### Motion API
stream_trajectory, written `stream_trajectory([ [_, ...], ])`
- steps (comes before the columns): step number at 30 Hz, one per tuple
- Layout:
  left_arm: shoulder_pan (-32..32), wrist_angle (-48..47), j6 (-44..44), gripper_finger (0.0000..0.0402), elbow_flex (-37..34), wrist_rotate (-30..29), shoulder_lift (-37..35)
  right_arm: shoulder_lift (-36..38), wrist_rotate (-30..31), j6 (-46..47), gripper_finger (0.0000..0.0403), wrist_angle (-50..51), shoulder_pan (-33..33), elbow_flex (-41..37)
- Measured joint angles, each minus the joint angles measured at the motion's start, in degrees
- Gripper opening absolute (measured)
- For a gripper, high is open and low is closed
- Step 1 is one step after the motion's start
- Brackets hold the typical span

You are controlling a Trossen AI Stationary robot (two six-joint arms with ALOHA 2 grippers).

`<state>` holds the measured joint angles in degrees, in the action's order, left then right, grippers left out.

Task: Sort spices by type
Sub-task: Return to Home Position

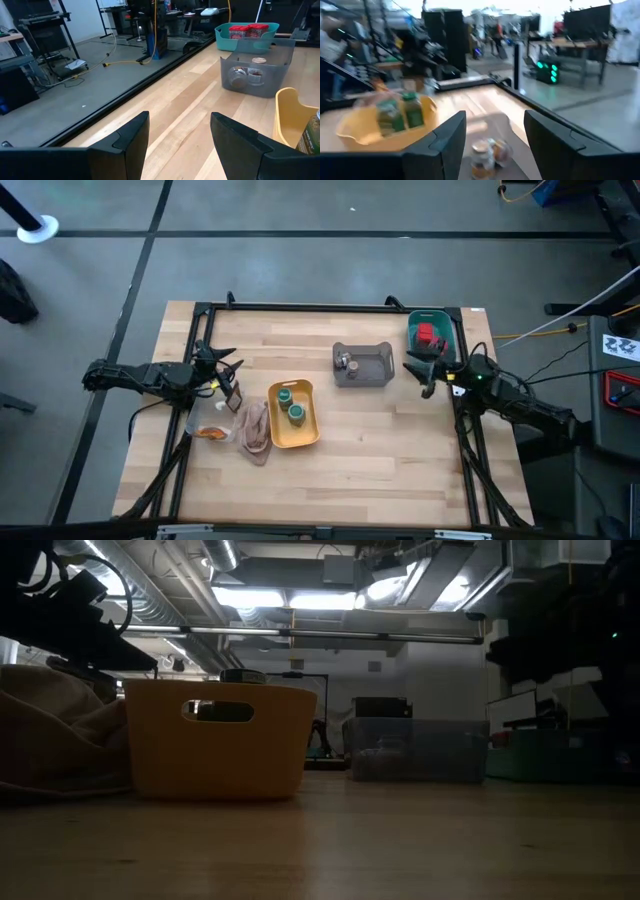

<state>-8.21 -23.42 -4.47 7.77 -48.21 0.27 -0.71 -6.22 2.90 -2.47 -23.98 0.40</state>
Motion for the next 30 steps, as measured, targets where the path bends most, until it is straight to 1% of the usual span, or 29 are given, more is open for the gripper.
stream_trajectory([
  [6,0.00,0.02,0.00,0.0196,0.00,0.00,0.02,0.62,-0.31,0.00,0.0199,0.05,4.23,0.06],
  [10,0.00,0.02,0.00,0.0196,0.00,0.00,0.04,0.62,0.62,-0.05,0.0199,0.27,7.15,0.07],
  [17,0.00,0.02,0.00,0.0196,0.00,0.00,0.02,0.59,0.72,-1.88,0.0199,0.49,11.90,0.07],
  [30,0.00,0.02,-0.02,0.0196,0.00,0.00,0.02,0.59,0.74,-1.88,0.0199,0.60,12.39,0.07],
])
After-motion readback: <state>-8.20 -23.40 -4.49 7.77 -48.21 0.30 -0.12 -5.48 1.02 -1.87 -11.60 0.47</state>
